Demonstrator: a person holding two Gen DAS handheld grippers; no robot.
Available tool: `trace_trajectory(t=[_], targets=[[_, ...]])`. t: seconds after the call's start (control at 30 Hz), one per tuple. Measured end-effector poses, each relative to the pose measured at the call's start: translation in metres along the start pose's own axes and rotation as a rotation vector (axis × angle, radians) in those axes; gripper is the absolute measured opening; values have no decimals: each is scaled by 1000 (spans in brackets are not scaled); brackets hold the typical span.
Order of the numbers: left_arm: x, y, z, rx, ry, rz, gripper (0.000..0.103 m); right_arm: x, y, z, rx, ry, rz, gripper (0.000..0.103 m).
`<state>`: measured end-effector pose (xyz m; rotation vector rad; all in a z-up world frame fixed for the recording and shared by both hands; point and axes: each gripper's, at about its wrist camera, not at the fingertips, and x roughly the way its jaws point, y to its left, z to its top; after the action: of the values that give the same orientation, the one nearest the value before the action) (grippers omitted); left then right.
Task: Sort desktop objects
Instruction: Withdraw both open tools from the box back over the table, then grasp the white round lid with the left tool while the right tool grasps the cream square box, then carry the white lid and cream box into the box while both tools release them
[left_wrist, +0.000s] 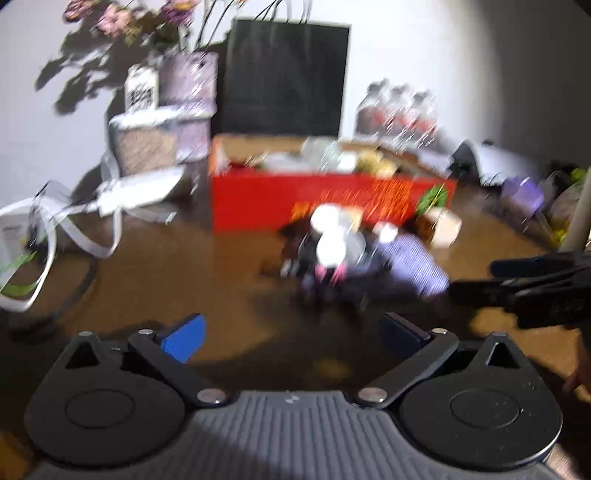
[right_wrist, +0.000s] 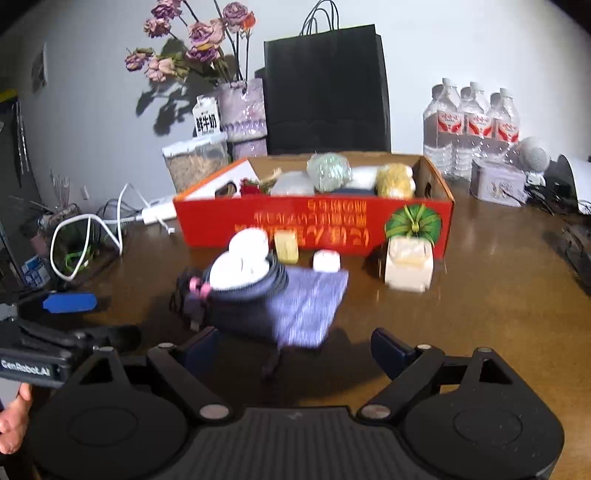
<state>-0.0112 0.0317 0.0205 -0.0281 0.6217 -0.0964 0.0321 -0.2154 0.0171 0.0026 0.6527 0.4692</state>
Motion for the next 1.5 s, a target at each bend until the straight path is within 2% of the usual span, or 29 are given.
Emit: trace_trajectory(t=[0.1,0.2,0.47,0.83,0.93,1.03,1.17,1.23,1.33,1.4,1.47,1.5], targets=[[-5,1,-13,-23,27,1,103,-7,4,-13,7,10,34,89],[-9,2,-18,-26,18,18,103,-9,5,-21,-20,8,39,89],[1,10,-15,-87,45,4,103,-6,-7,-23,65,15,64,89],[4,0,-14,-39,66,37,103,-3,0,-21,33,30,46,89],[7,-3,-12,-19,71,42,103,-1,-2,-16,40,33,10,88],[10,-3,-1,-21,27,31,103,5,-12,-1,34,17,-71,84],[24,-18,33,68,-48,27,103,24,-36,36,22,-23,-175,81],[38,-28,54,106,-92,8,103,39,-47,53,11,-36,-225,75],[69,-38,77,127,-114,4,102,63,-63,67,7,-44,-241,71],[90,-41,85,119,-105,11,92,74,-74,69,45,-18,-230,60],[107,-42,89,89,-66,-3,81,76,-79,64,71,-27,-166,58],[112,-41,89,80,-50,-27,76,78,-78,63,61,-32,-163,57]])
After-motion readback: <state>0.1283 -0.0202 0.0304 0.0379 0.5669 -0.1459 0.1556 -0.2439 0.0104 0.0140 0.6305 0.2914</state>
